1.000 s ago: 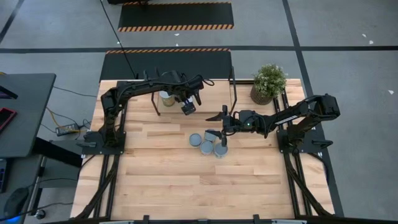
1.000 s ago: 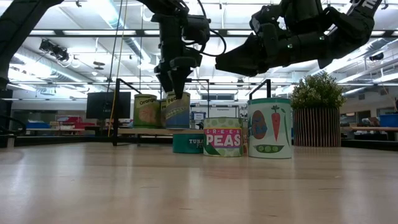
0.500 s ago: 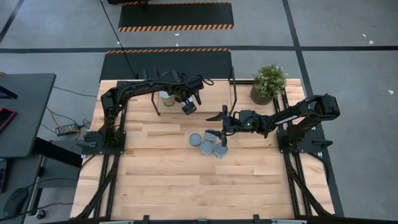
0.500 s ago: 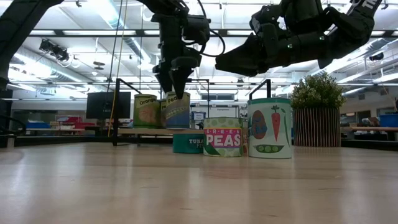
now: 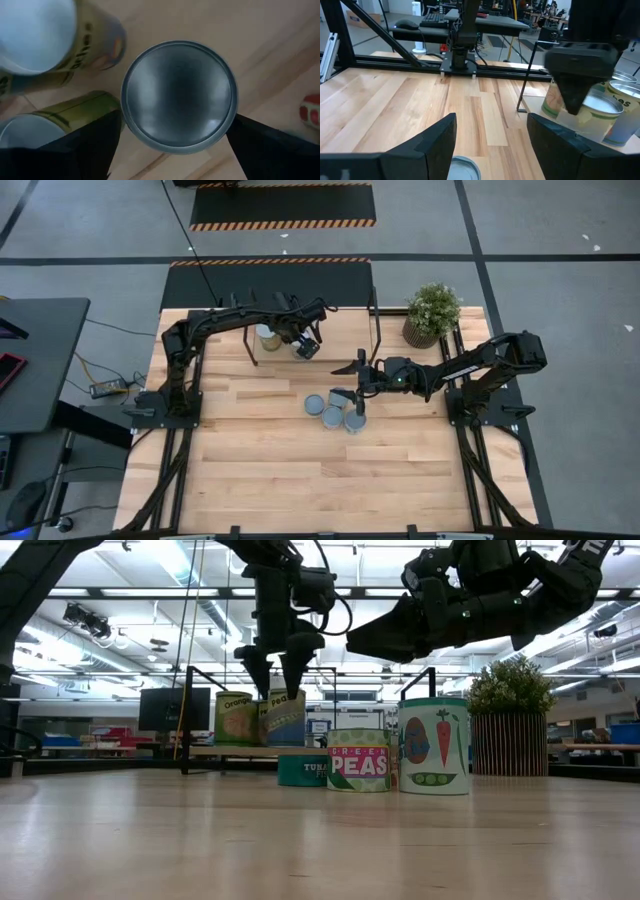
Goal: Pick and place cans onto a shelf
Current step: Put the canned peas on the shelf
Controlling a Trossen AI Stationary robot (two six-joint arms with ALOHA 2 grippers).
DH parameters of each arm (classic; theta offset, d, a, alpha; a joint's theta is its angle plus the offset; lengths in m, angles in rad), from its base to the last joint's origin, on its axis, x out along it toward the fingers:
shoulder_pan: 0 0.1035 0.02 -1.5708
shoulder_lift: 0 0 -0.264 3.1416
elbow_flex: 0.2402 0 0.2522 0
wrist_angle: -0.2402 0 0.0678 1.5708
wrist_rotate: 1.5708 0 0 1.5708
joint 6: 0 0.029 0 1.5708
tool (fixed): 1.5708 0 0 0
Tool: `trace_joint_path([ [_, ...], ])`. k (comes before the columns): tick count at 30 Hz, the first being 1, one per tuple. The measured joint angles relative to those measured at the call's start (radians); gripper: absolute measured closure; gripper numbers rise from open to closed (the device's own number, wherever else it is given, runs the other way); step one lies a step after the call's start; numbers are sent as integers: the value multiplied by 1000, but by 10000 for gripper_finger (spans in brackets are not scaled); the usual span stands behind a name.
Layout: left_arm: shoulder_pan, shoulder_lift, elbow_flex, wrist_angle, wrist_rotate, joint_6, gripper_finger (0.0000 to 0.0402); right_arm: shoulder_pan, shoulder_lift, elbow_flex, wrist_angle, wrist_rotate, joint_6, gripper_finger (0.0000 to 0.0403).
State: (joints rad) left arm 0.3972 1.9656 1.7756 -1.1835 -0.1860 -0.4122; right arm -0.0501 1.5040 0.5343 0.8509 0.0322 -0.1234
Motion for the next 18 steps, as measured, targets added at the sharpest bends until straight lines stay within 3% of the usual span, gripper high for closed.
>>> trace_joint_path([
  [18,3,0,0,2,50,30,47,0,0,0,0,0,0,153],
])
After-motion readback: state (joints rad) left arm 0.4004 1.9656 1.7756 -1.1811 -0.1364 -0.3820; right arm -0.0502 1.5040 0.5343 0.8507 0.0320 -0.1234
